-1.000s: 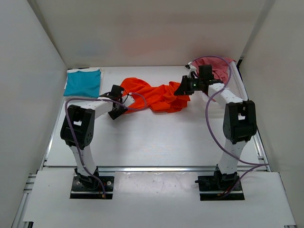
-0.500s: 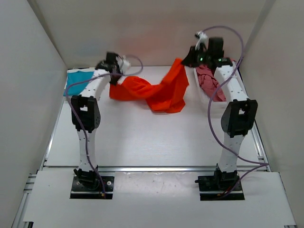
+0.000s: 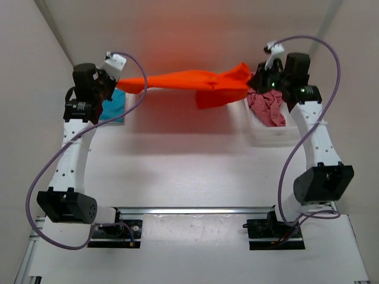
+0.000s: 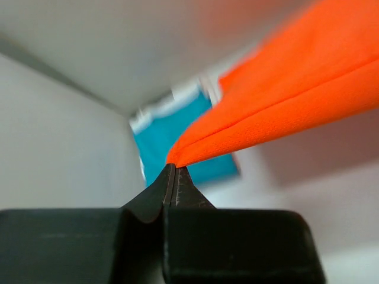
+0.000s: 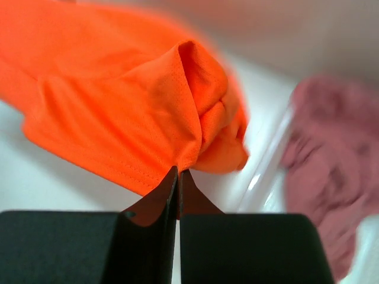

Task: Fold and stack the t-shirts
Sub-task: Flatten out the tshirt

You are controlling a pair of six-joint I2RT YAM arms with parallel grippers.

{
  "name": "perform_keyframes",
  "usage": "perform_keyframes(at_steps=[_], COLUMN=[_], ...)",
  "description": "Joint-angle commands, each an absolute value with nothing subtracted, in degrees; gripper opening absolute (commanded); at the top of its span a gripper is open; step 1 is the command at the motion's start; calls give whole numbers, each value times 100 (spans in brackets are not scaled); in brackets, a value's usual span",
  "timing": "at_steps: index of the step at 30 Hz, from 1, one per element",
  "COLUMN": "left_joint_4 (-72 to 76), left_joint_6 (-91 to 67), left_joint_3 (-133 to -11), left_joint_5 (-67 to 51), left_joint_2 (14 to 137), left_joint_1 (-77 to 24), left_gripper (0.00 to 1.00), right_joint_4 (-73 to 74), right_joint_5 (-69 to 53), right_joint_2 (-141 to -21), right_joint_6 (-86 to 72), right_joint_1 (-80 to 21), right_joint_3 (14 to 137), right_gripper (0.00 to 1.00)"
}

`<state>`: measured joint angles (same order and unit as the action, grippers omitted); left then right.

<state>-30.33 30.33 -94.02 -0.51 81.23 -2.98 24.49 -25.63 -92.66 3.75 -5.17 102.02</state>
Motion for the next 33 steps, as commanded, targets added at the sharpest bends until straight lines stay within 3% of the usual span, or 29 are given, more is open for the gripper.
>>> perform_keyframes(at_steps=[1,6,11,23,28,30,33], left_joint_4=[-4006,-4263,-4315,-4465,-4009,-3728,-3900], left_joint_6=[3497,4025,3894,4272,4132,3868,2973], left_joint_3=[-8194,-5710,-4195,-3780,-4636,-5630,-8659], left_joint_5=[-18,280,466,659,817,1045,1222], left_joint_2=[8001,7094,6821,6609,7467,8125,9542], left_joint_1=[-97,-667,-1169,-861,-757,-599,-212], left_gripper=[0,0,0,0,0,0,0], right_joint_4=[3697,4315,4438,4509,4333,4254,3624], right_joint_5=[-2769,-3172,-3190,-2901,-3093,-3016,-2429], right_joint_2=[-8660,-8209,-8112,-8147,-8796,-9454,-10333], right_joint_6=[1044,1414,1485,1758,1494,1276,514], right_joint_1=[-772,-1388,-1671,-1406,-1275,-1222,-1038], right_joint_3=[8725,7033,6022,5484,6624,8208,10730], right_gripper=[0,0,0,0,0,0,0])
